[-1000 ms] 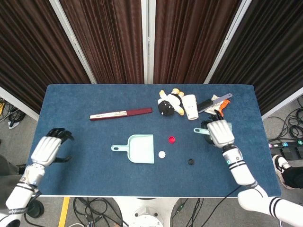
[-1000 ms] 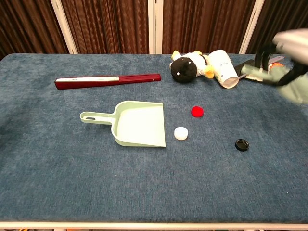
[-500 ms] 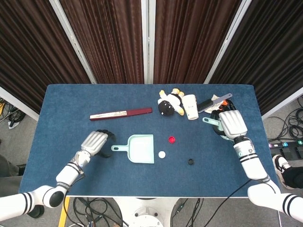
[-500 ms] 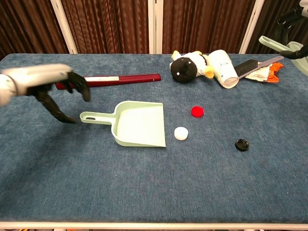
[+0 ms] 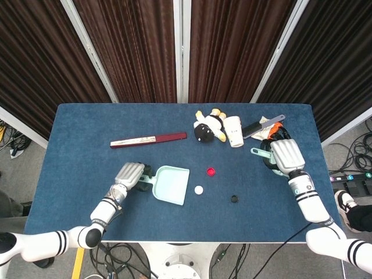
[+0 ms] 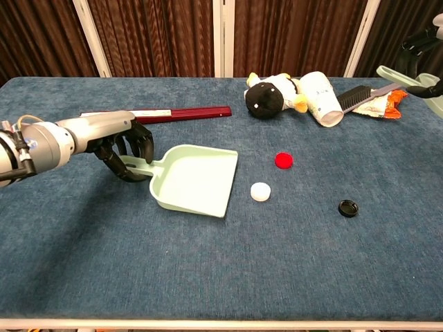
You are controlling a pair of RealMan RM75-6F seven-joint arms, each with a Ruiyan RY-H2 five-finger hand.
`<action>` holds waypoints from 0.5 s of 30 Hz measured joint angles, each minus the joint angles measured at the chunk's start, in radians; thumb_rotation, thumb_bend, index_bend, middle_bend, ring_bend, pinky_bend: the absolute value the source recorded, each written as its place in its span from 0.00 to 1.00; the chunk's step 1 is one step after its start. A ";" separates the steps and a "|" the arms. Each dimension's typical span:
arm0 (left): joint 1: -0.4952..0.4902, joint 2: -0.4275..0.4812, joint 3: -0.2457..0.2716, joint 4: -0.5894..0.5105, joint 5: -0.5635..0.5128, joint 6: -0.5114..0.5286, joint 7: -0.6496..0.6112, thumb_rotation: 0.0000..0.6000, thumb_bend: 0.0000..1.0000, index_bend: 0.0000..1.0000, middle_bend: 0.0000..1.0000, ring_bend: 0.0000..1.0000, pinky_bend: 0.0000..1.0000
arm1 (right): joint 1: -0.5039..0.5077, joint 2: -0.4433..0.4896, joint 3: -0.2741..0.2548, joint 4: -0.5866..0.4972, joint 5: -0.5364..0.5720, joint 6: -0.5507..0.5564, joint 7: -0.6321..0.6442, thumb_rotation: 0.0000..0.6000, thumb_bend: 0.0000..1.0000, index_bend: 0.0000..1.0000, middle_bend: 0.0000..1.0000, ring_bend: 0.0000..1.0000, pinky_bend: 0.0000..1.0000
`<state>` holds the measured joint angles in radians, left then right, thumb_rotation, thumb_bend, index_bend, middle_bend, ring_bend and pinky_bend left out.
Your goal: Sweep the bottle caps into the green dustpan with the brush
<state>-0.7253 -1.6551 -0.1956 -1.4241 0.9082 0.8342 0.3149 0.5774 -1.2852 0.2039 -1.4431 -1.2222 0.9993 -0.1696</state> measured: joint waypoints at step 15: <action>-0.011 -0.006 0.021 0.018 -0.004 0.058 0.059 1.00 0.24 0.44 0.39 0.31 0.39 | -0.001 0.006 -0.011 0.011 -0.001 -0.001 0.030 1.00 0.40 0.68 0.60 0.24 0.09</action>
<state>-0.7362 -1.6609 -0.1744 -1.4057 0.9039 0.8924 0.3744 0.5766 -1.2789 0.1931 -1.4323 -1.2233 0.9987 -0.1400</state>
